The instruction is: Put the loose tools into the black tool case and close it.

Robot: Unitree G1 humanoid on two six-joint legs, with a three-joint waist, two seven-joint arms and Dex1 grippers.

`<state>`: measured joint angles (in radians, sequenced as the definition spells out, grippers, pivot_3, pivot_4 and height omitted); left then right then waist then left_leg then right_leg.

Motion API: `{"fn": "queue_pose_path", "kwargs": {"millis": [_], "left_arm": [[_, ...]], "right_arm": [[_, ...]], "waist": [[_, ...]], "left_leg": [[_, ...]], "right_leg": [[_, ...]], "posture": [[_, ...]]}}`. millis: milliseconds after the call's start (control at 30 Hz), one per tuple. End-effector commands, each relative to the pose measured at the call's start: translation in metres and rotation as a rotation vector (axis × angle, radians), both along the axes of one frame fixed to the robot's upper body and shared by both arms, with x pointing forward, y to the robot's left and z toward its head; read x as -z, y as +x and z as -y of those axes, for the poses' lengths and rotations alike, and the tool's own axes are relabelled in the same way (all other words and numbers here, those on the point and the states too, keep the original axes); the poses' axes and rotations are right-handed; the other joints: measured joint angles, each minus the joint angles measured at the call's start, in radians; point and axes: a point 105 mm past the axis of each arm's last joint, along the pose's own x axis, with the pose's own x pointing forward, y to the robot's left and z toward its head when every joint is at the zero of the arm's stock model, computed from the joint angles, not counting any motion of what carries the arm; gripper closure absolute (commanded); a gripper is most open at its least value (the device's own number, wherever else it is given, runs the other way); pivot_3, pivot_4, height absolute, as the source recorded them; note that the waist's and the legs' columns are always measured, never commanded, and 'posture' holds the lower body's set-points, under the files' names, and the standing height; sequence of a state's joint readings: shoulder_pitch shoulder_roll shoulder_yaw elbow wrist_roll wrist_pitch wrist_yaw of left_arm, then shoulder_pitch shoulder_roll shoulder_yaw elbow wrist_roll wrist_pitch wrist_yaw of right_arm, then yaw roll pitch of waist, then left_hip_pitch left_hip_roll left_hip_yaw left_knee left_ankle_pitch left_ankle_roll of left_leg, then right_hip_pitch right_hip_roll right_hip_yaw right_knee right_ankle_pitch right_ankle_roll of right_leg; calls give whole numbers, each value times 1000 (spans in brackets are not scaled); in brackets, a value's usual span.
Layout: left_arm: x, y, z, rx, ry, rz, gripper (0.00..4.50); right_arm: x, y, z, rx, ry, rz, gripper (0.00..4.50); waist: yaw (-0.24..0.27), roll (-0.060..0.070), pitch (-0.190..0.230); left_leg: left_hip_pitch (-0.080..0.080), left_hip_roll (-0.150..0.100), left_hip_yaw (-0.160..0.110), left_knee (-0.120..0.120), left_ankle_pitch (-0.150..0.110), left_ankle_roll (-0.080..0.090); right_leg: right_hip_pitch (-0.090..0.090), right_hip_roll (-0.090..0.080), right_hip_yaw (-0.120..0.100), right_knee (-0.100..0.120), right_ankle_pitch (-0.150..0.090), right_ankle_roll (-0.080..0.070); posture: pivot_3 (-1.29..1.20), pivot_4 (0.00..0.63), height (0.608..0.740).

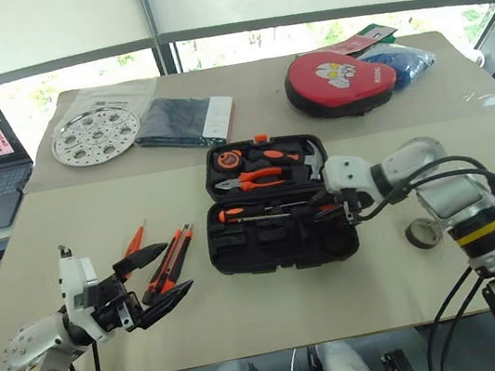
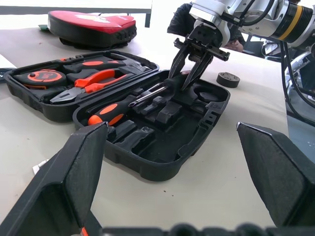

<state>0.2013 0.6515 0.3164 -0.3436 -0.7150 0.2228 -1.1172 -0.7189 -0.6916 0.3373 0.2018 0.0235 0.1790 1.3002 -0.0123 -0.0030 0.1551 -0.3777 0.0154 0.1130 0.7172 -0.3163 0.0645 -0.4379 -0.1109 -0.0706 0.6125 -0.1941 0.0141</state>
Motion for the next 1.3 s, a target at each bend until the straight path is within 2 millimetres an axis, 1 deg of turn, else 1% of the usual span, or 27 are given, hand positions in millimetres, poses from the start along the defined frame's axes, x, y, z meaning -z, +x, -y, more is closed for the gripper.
{"fn": "queue_pose_path", "kwargs": {"millis": [33, 133, 300, 433, 667, 700, 733, 767, 800, 867, 900, 1000, 1067, 1133, 1167, 1200, 1267, 1300], "left_arm": [[-7, -2, 5, 19, 5, 37, 0], [-7, -3, 5, 18, 6, 35, 0], [-7, -4, 6, 17, 5, 34, 0], [-6, -4, 7, 12, 6, 34, 0], [-7, -5, 7, 7, 10, 37, 0], [-7, -5, 7, 5, 11, 38, 0], [-7, -5, 7, 4, 11, 39, 0], [-7, -5, 7, 1, 12, 39, 0], [-7, -5, 6, -1, 12, 39, 0], [-7, -5, 6, -4, 13, 39, 0], [-7, -6, 6, -6, 13, 38, 0], [-7, -6, 4, -11, 14, 37, 0], [-7, -6, 4, -13, 14, 36, 0], [-6, -5, 4, -15, 13, 34, 0], [-5, -5, 4, -16, 12, 34, 0], [-5, -4, 4, -16, 12, 34, 0], [-5, -3, 4, -17, 11, 35, 0], [-5, -3, 4, -18, 11, 35, 0]], "right_arm": [[-3, 4, -6, -7, -12, 19, 3534], [-1, 7, -8, 3, -24, 9, 3534], [6, 12, 4, 30, -100, -3, 3534], [3, 13, 10, 43, -130, -8, 3534], [2, 15, 13, 67, -143, -29, 3534], [1, 15, 13, 59, -145, -30, 2531], [0, 14, 13, 53, -146, -30, 2365], [-9, 10, 8, 24, -110, -49, 2083], [-15, 6, 5, -1, -86, -66, 1766], [-29, -2, -1, -45, -23, -89, 993], [-36, -6, -4, -75, 16, -95, 812], [-51, -14, -6, -151, 114, -87, 812], [-57, -15, -4, -175, 187, -69, 812], [-66, -14, -6, -161, 356, -94, 812], [-67, -10, -5, -123, 430, -108, 1323], [-65, -7, -4, -97, 466, -119, 1484], [-51, 2, 1, -31, 466, -70, 2252], [-41, 2, 3, -17, 446, -65, 2585]], "waist": [[0, 0, 0], [0, 0, 0], [0, -1, 0], [3, -1, -1], [5, -1, -1], [2, -1, -1], [0, -1, -1], [-1, -1, -1], [-1, -1, -1], [0, -1, -1], [-1, -1, -1], [-1, -2, 0], [1, -2, 0], [2, -2, 0], [1, -2, -1], [0, -2, -1], [0, -2, -1], [1, -2, -1]], "left_leg": [[0, 0, 0, 0, 0, 0], [0, 0, 0, 0, 0, 0], [1, 0, 0, 0, 0, 0], [3, 0, 0, 0, 0, 0], [2, 0, 0, 0, 0, 0], [2, -1, 0, 0, 0, 0], [2, 0, 0, 0, 0, 0], [2, 0, 0, -1, 0, 0], [2, 0, 0, -1, 0, 0], [2, 0, 0, -2, 0, -1], [2, 0, 0, -2, 0, -1], [1, 0, 0, -2, 0, -1], [1, 0, 0, -2, 0, 0], [1, 0, 0, -2, 0, 0], [2, 0, 0, -2, 0, 0], [2, 0, 0, -2, 0, 0], [2, 0, 0, -2, 0, 0], [2, 0, 0, -2, 0, 0]], "right_leg": [[0, 0, 0, 0, 0, 0], [0, 0, 0, 0, 0, 0], [1, 0, 0, 0, 0, 0], [3, -1, 0, 0, 0, 0], [3, -1, 0, 0, 0, 0], [2, -1, 0, 0, 0, 0], [1, -1, 1, 0, 0, 0], [1, -1, 0, 0, 0, 0], [1, -1, 0, 0, 0, 0], [1, 0, 0, 0, 0, 0], [1, 0, 0, 0, 0, 0], [0, 0, 0, -1, 0, 0], [1, 0, 0, -1, 0, 0], [1, -1, 0, -1, 0, 0], [1, -1, 0, -1, 0, 0], [1, -1, 0, -1, 0, 0], [1, -1, 0, -1, 0, 0], [1, -1, 0, 0, 0, 0]], "posture": [[0, 150, 740], [0, 150, 740], [0, 150, 740], [0, 150, 740], [0, 150, 740], [0, 150, 740], [0, 150, 740], [0, 150, 740], [0, 150, 740], [0, 150, 740], [0, 150, 740], [0, 150, 740], [0, 150, 740], [0, 150, 740], [0, 150, 740], [0, 150, 740], [0, 150, 740], [0, 150, 740]]}}
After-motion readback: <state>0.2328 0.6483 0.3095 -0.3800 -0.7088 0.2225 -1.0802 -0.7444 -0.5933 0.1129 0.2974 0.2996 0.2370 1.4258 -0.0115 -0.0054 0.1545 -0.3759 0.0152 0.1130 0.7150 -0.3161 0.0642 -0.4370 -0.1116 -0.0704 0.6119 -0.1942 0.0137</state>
